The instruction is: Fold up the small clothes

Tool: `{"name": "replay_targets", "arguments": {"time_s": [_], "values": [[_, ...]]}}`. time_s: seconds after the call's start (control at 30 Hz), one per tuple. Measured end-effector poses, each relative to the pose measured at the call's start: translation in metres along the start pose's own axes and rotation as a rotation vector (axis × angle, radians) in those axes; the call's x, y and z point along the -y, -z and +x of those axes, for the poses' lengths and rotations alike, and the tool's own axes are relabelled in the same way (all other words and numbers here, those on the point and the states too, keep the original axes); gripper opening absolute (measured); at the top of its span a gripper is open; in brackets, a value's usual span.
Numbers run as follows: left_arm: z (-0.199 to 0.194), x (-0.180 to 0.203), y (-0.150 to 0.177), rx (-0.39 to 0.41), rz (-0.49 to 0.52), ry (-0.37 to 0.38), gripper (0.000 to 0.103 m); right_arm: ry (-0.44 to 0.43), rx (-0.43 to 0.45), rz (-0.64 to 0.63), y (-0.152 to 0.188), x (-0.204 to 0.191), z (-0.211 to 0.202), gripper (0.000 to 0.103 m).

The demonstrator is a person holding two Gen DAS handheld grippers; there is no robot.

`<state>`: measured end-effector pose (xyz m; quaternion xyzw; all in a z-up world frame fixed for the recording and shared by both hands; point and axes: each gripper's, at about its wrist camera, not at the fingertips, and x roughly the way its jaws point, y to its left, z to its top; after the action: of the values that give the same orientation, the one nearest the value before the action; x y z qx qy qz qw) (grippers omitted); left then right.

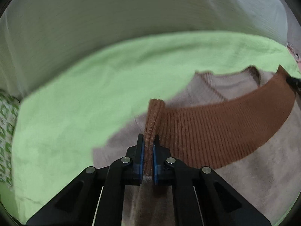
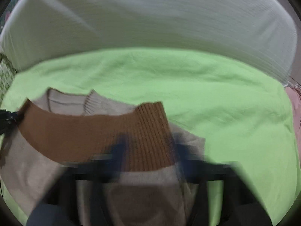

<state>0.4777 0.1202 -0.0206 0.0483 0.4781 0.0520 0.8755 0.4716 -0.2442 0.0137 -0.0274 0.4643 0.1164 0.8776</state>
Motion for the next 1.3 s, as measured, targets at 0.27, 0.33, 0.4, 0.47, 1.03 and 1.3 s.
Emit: {"name": "replay_targets", "arguments": {"time_s": [0.27,0.33,0.4,0.47,1.03,1.3], "values": [[0.031,-0.02,-0.007,-0.052,-0.096,-0.044,0.012,0.018,0.019,0.158,-0.013,0.024,0.015,0.007],[0.019,-0.03,-0.005,-0.041,-0.134,-0.009,0.02,0.043,-0.03,0.175,-0.006,0.026,0.026,0.008],[-0.002,-0.05,0.001,-0.031,-0.208,0.017,0.049,0.062,0.019,0.205,-0.003,0.029,0.01,0.033],[-0.027,-0.066,0.014,0.006,-0.265,0.004,0.06,0.072,0.075,0.235,0.001,0.032,-0.013,0.057],[-0.101,-0.025,0.218,-0.181,-0.911,0.237,0.081,-0.152,0.14,0.132,0.122,-0.03,-0.105,0.06],[-0.07,-0.02,0.181,-0.079,-1.045,0.183,0.079,-0.151,0.191,0.226,0.121,0.0,-0.104,0.06]]}}
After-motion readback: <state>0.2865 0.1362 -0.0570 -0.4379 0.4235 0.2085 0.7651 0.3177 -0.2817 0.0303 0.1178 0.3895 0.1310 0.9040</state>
